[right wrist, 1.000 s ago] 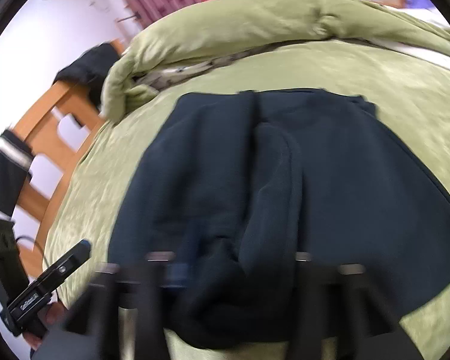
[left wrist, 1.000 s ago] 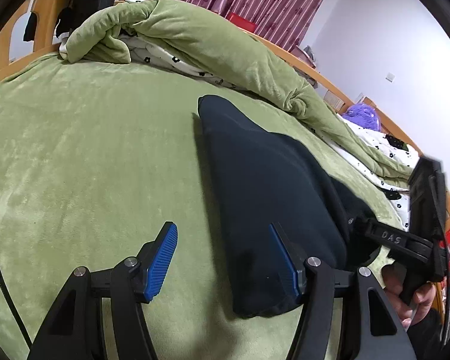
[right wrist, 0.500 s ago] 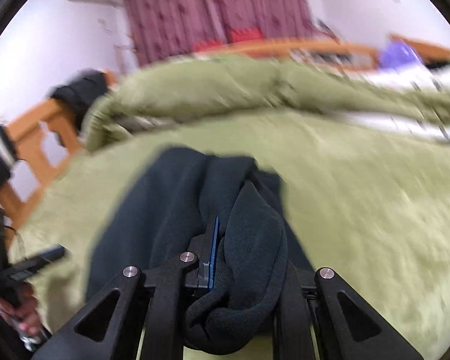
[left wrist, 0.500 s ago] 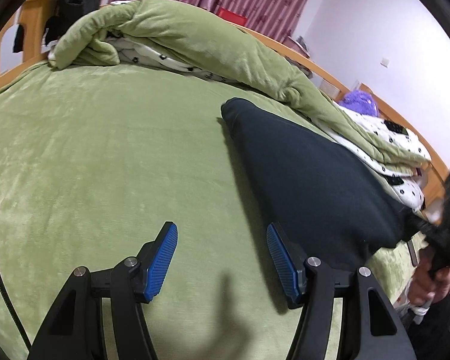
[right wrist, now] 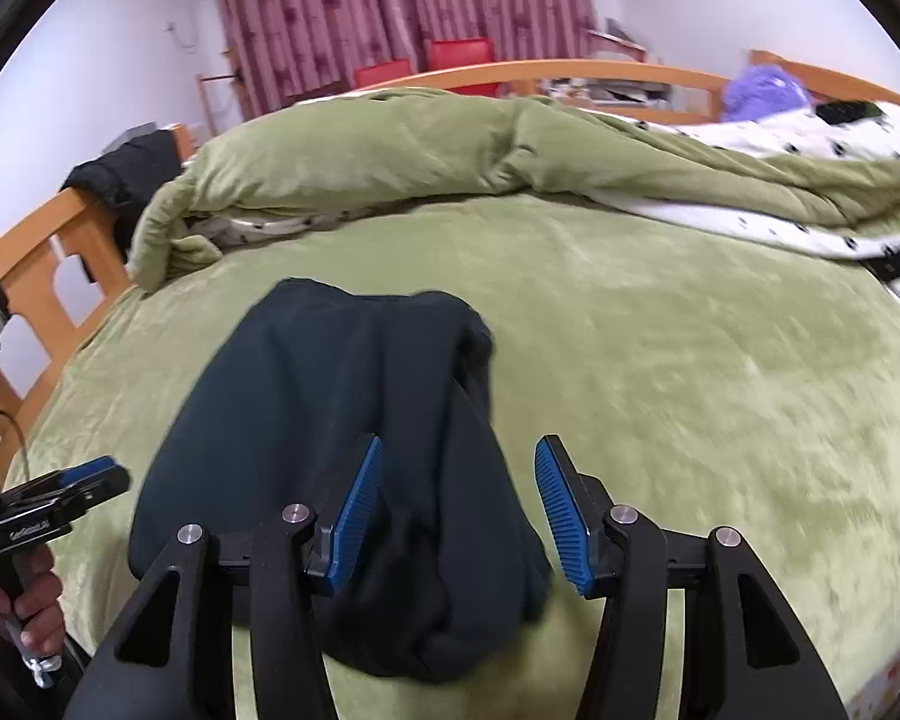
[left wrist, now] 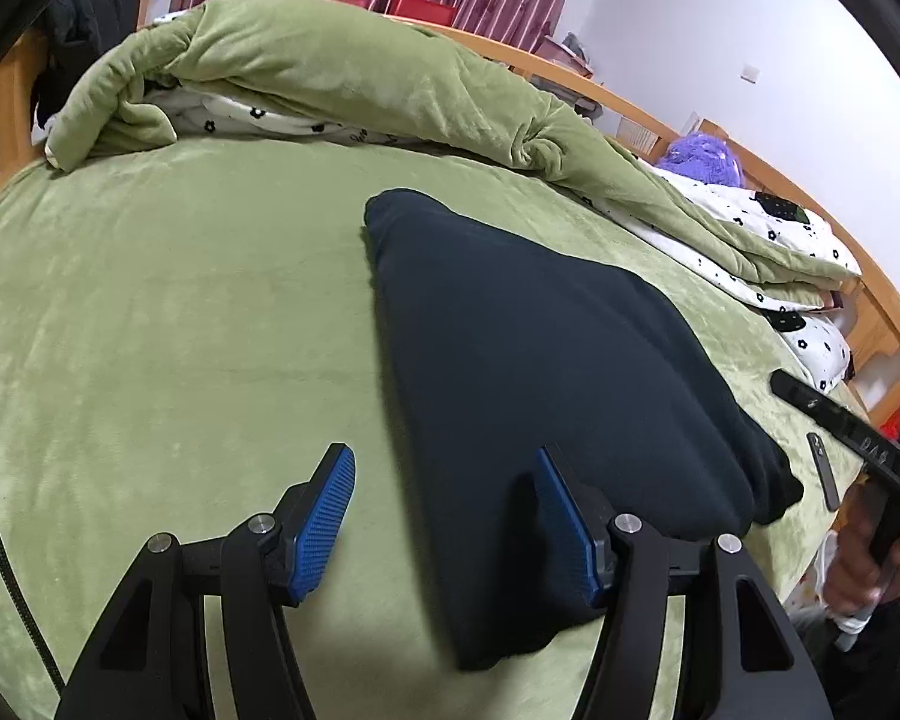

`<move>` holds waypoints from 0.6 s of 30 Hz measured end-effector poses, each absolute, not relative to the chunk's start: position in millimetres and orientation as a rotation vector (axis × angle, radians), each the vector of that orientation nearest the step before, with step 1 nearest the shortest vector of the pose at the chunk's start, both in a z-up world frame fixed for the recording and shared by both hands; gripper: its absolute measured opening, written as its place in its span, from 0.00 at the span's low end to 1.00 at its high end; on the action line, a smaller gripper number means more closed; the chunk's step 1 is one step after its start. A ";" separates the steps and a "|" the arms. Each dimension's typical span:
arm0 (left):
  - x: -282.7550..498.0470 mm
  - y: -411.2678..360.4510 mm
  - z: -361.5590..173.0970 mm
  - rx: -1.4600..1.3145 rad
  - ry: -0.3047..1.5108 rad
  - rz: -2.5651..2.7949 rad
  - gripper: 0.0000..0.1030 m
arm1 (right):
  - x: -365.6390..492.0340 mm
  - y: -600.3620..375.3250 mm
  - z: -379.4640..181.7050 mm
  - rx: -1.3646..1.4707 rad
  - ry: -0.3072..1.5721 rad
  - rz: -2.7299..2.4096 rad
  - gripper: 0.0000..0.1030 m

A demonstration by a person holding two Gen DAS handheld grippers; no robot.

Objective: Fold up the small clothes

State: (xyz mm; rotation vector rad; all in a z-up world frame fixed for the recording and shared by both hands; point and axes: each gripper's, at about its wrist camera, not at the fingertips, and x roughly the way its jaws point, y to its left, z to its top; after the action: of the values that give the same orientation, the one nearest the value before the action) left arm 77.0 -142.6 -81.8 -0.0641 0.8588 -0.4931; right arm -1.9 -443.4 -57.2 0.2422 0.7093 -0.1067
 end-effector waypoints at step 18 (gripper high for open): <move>88.0 -171.3 -99.0 0.025 0.927 -0.461 0.62 | 38.0 -484.8 -57.0 0.414 0.680 0.203 0.04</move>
State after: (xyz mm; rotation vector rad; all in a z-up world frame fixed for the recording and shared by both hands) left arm 88.0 -171.3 -99.0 0.0251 0.9273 -0.4612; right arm 38.0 -484.8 -57.0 0.4145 0.6796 0.2026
